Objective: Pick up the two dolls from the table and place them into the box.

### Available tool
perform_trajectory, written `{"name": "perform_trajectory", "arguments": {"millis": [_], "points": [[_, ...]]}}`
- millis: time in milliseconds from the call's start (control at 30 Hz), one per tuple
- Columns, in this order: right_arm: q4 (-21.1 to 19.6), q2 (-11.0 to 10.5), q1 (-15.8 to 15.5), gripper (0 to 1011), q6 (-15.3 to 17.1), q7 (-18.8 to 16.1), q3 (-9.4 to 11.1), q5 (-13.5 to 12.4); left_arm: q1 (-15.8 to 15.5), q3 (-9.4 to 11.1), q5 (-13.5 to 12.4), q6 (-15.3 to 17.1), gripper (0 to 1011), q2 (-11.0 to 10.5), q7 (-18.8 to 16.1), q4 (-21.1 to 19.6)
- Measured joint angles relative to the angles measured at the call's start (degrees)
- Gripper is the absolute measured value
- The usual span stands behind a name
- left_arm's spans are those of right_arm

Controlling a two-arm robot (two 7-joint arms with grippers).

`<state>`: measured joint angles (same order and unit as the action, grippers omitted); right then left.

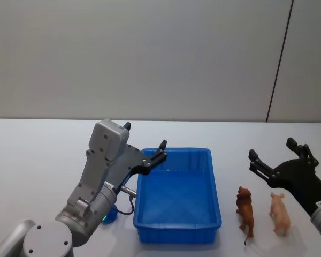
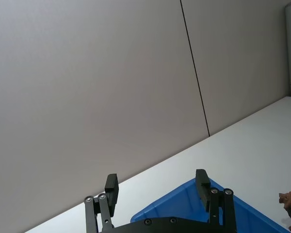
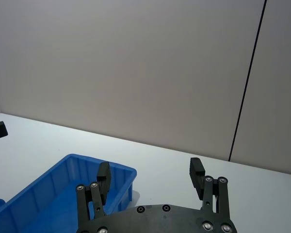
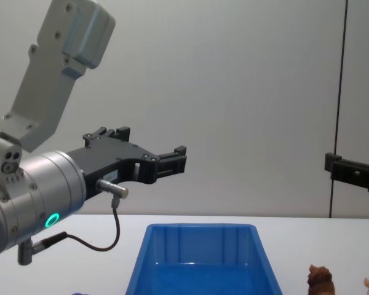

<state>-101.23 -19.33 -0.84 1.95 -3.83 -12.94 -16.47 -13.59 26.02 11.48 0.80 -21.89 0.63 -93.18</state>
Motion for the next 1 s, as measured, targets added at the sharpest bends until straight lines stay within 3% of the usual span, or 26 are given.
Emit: {"name": "perform_trajectory", "arguments": {"millis": [1000], "points": [[0.32, -0.61, -0.31, 1001, 0.16, -0.33, 0.41, -0.13, 0.00, 0.00, 0.00, 0.00, 1001, 0.00, 0.00, 0.00]]}}
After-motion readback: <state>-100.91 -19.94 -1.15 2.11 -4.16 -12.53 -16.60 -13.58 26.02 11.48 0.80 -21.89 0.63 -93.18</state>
